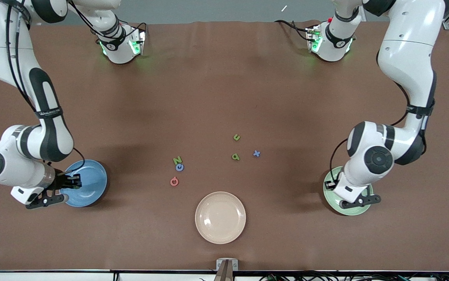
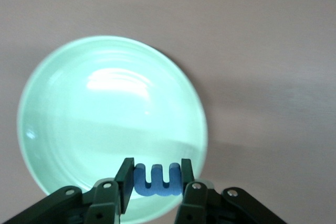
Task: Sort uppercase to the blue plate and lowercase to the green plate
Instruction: 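Place the B on the blue plate while the left gripper places m on green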
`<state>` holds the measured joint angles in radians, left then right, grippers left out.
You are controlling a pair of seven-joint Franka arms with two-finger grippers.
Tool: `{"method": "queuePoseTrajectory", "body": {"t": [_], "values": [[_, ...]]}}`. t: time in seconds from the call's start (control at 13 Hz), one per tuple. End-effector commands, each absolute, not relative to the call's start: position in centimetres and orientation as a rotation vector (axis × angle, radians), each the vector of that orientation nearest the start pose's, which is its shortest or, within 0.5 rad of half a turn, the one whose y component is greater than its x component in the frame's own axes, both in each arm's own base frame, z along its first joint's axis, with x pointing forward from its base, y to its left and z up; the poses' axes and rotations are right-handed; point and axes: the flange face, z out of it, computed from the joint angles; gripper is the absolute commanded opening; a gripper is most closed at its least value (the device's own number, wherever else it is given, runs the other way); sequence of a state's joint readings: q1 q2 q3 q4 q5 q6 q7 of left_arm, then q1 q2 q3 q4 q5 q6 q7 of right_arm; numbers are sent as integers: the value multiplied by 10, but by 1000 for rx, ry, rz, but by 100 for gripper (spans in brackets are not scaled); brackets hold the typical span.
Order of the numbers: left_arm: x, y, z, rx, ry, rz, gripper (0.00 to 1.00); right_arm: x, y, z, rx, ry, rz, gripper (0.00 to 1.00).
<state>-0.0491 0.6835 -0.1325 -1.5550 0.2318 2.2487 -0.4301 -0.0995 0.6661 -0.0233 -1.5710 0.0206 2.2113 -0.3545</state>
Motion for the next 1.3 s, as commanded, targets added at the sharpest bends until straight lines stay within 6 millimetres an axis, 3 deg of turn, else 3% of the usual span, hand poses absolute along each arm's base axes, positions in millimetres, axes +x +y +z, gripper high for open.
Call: {"method": "queuePoseTrajectory", "body": {"t": [0.0,0.15,0.23,0.31,0.38,0.54,0.84,1.07,1.23], "values": [[700,-85,232,-3039,-98,-23,6,686,-88,237,-3123,-388,87,38],[700,-79,231,-3039,-88,-24,54,684,-89,227,-3123,-394,110,82],[701,-73,233,-3039,-100,-26,92,685,-88,229,-3122,-397,110,90],[699,-68,233,-3034,-103,-10,100,685,-81,230,-3119,-411,109,93],[698,-66,236,-3034,-105,-7,100,687,-72,232,-3114,-415,102,94],[688,-90,250,-3027,-133,67,100,691,-31,238,-3095,-479,83,94],[657,-220,258,-3029,-390,72,100,686,53,240,-2996,-611,116,98],[629,-295,243,-3041,-410,63,100,680,110,249,-2926,-691,97,99],[618,-323,236,-3034,-542,38,99,670,162,248,-2935,-635,113,99]]}}
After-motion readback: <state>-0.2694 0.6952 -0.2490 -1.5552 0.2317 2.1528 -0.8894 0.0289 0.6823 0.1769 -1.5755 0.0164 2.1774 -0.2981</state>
